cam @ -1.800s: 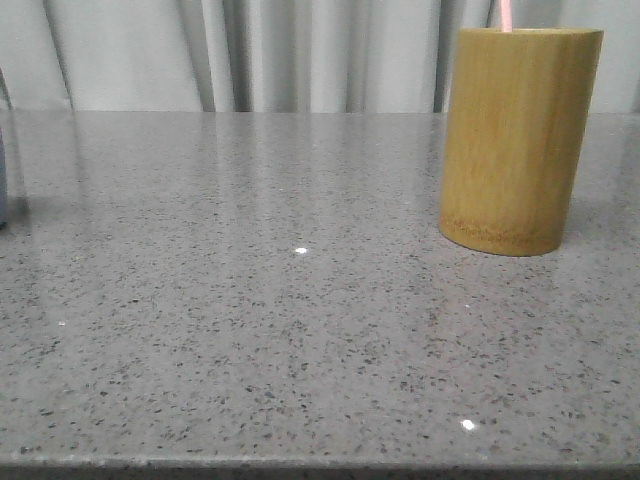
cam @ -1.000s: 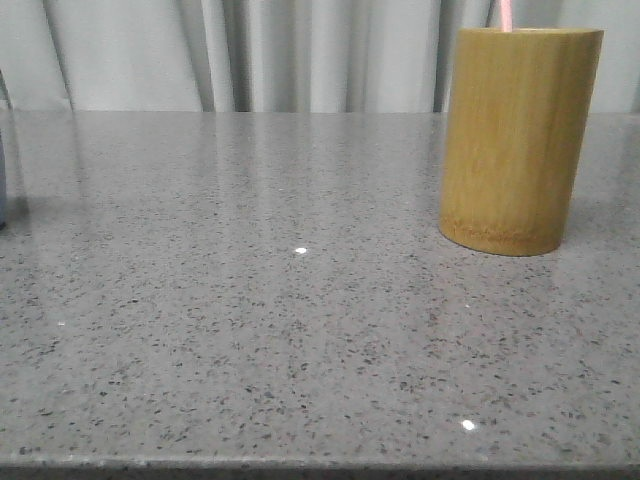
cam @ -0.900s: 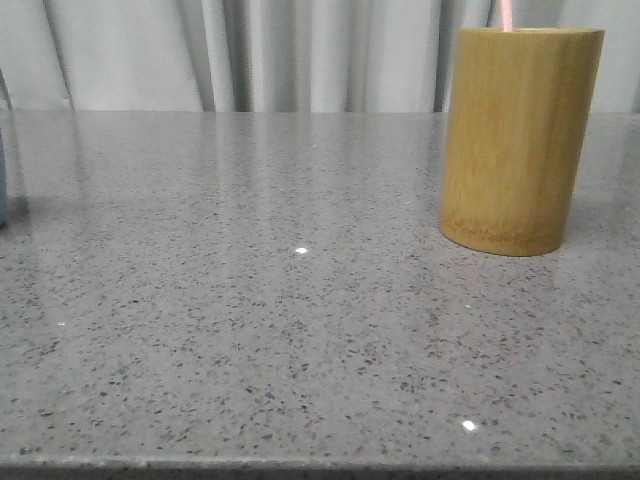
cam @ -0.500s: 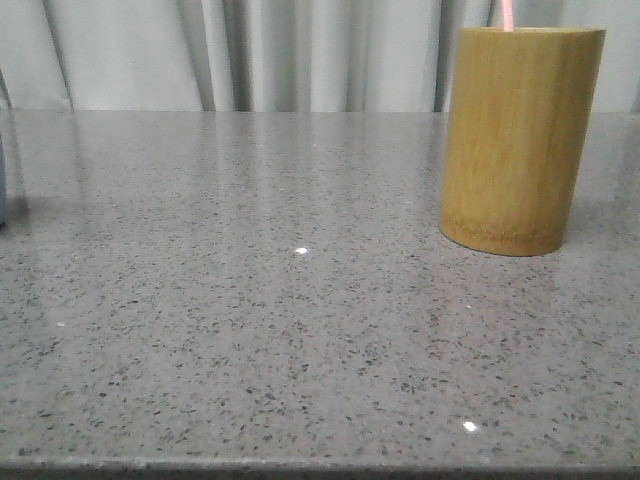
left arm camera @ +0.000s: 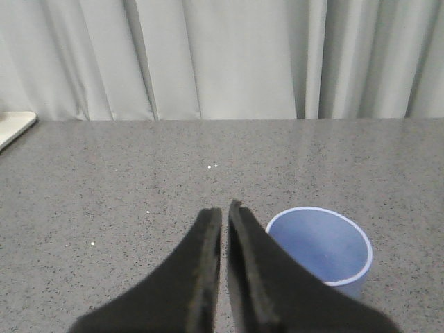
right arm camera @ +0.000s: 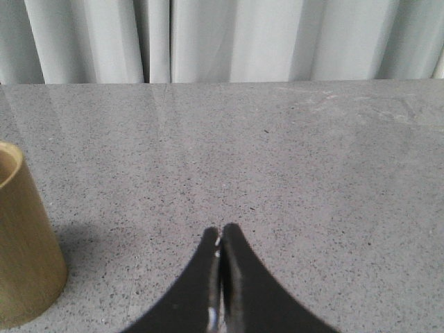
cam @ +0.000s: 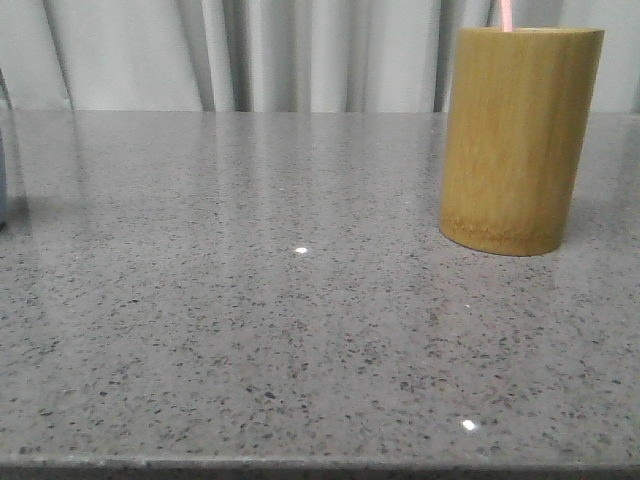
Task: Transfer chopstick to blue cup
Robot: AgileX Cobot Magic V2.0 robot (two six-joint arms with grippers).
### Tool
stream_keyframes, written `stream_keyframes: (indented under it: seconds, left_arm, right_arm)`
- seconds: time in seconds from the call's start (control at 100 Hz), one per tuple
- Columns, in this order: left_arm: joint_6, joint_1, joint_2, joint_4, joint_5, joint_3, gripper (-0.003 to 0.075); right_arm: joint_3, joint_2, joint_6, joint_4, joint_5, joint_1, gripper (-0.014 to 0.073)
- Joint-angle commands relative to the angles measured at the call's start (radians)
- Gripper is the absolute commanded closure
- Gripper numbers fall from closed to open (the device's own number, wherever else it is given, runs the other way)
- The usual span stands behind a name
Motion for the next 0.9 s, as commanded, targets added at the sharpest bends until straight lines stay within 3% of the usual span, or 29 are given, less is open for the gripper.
stream_keyframes:
  seconds: [0.0, 0.11, 0.21, 0.63, 0.89]
  left_arm:
    - [-0.002, 0.001, 0.075, -0.011, -0.049, -0.072, 0.0545]
    - [-0.002, 0.001, 0.125, -0.016, -0.049, -0.102, 0.0401]
    - [-0.002, 0.001, 0.141, -0.016, -0.055, -0.104, 0.0367]
    - [-0.002, 0.001, 0.151, -0.018, -0.057, -0.109, 0.0373]
    - [-0.002, 0.001, 0.365, -0.025, 0.161, -0.291, 0.0363]
  right_arm:
    - [-0.077, 0.068, -0.004, -0.003, -0.064, -0.004, 0.0508]
    - [-0.114, 0.118, -0.004, -0.003, -0.062, -0.004, 0.0314]
    - [-0.127, 0.140, -0.004, -0.003, -0.061, -0.004, 0.0190]
    - [-0.126, 0.141, -0.002, 0.029, -0.071, -0.004, 0.0181]
    - [-0.126, 0.143, -0.002, 0.029, -0.076, -0.004, 0.0181]
